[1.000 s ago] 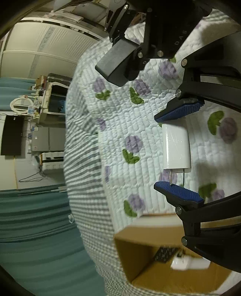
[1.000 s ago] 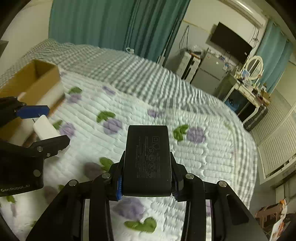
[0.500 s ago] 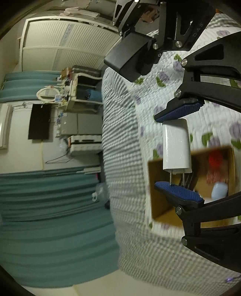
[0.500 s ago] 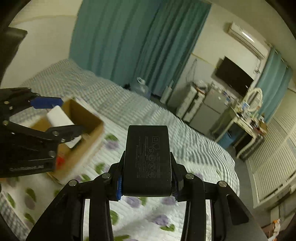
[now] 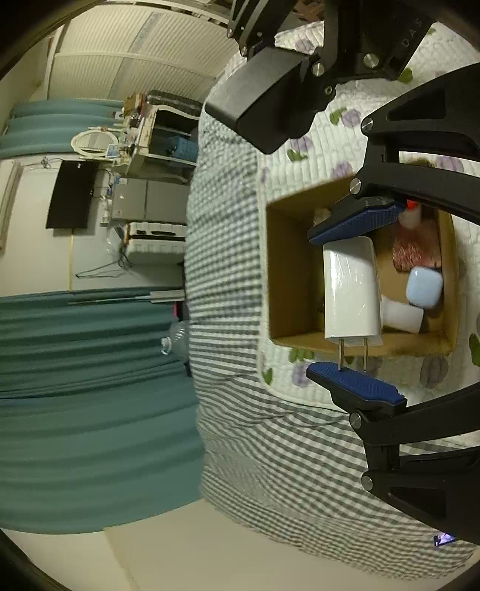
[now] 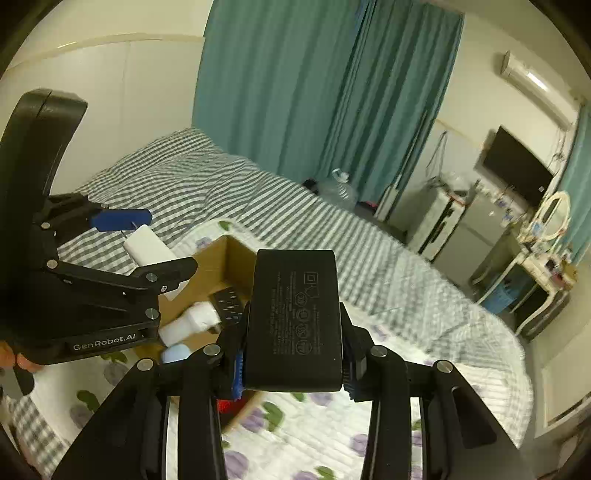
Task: Organize rigid objects
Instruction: 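Carry the charger and black box into the cardboard box and open both tools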
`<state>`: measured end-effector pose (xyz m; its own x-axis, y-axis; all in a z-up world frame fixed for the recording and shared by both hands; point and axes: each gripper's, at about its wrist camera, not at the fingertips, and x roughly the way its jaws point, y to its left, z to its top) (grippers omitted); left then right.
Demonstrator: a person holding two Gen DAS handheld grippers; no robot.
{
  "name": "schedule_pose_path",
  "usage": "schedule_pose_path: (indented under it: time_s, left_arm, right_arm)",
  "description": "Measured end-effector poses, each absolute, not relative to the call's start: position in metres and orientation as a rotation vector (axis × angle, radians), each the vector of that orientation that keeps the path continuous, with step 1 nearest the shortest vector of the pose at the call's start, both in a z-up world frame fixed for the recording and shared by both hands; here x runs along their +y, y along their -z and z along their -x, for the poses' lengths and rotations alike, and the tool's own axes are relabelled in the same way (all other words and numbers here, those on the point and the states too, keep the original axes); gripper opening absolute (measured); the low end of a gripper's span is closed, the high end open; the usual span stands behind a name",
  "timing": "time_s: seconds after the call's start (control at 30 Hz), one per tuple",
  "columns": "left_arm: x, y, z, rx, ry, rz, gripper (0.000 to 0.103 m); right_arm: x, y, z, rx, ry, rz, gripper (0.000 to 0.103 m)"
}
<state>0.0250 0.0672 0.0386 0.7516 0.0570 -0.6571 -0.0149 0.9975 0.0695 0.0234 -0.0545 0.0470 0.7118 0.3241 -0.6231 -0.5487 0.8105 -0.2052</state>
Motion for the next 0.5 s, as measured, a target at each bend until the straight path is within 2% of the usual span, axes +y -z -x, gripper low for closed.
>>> schedule_pose_path:
  time_s: [0.5]
  left_arm:
    - [0.079, 0.038, -0.038, 0.839, 0.051, -0.091, 0.067]
  right_arm:
    - [-0.021, 0.071, -0.069, 0.842, -0.604, 0.42, 0.038]
